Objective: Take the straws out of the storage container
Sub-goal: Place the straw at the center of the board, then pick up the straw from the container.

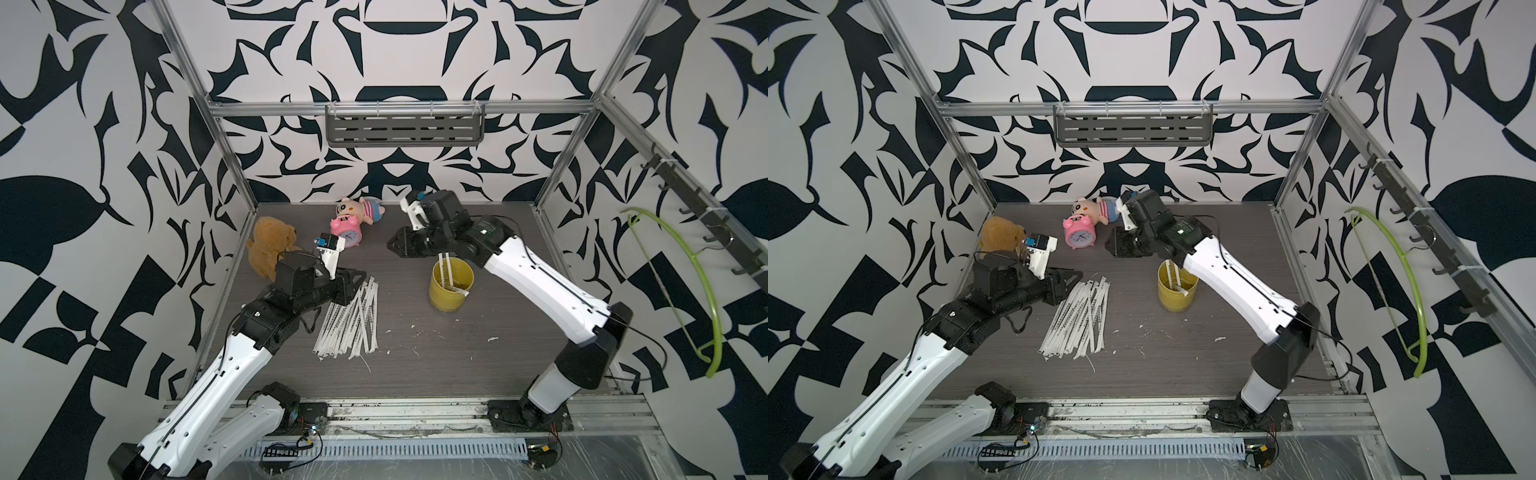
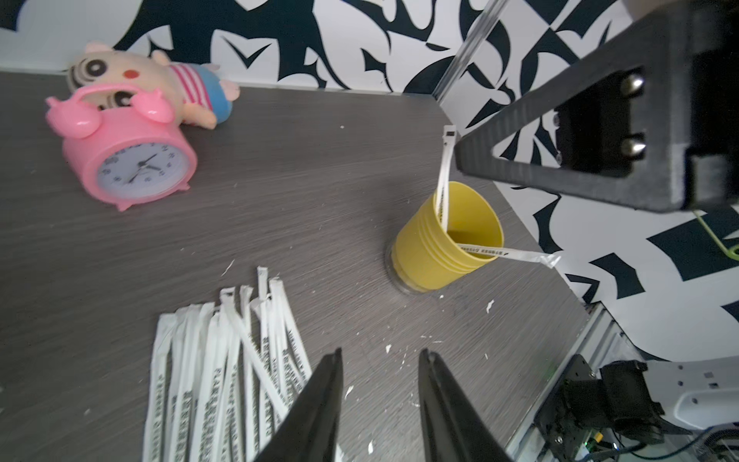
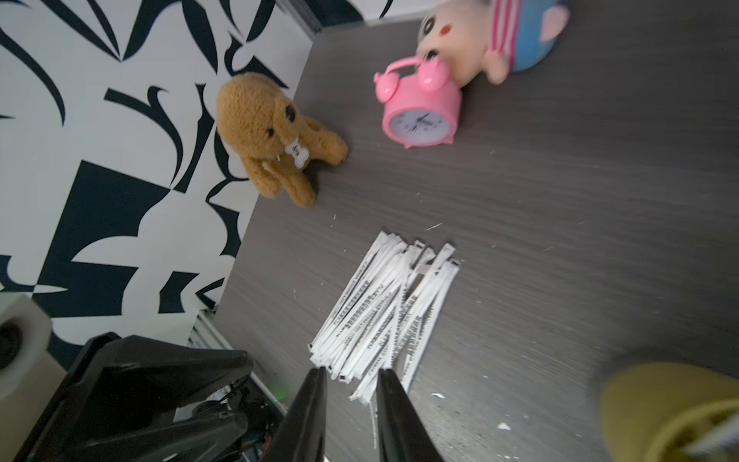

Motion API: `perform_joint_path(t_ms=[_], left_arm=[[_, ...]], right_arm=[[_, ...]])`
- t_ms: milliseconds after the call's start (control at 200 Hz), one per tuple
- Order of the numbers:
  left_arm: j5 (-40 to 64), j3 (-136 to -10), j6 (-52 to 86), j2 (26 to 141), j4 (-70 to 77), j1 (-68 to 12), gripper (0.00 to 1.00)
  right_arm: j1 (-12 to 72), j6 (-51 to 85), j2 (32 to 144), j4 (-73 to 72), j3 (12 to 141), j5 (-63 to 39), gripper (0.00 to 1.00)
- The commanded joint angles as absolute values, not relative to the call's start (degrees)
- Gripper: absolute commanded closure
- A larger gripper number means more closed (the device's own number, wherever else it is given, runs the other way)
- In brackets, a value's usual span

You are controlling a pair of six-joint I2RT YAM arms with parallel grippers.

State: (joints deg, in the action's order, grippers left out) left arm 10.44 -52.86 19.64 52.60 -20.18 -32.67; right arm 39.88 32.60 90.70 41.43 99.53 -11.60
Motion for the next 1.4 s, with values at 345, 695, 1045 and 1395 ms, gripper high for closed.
perform_joint_path(t_ms=[345, 695, 1045, 1395], left_arm=[[9.53, -56.74, 12.13, 73.48, 4.35, -48.22, 0.62], [8.3, -76.69, 9.05, 95.88, -4.86, -52.21, 0.6], [-4.82, -90.09, 27.0, 105.82, -15.08, -52.24, 0.63], [-7.86, -95.14, 26.25, 109.61, -19.06, -52.21, 0.63]], right_arm=[[29.85, 23.06, 70.65, 42.05, 88.33, -4.9, 0.75], [28.68, 21.13, 67.8, 42.8, 85.69, -3.85, 0.75], [27.51, 20.92, 66.62, 42.78, 83.02, -3.37, 0.76], [26.89, 20.65, 66.27, 42.45, 81.96, -3.66, 0.76]])
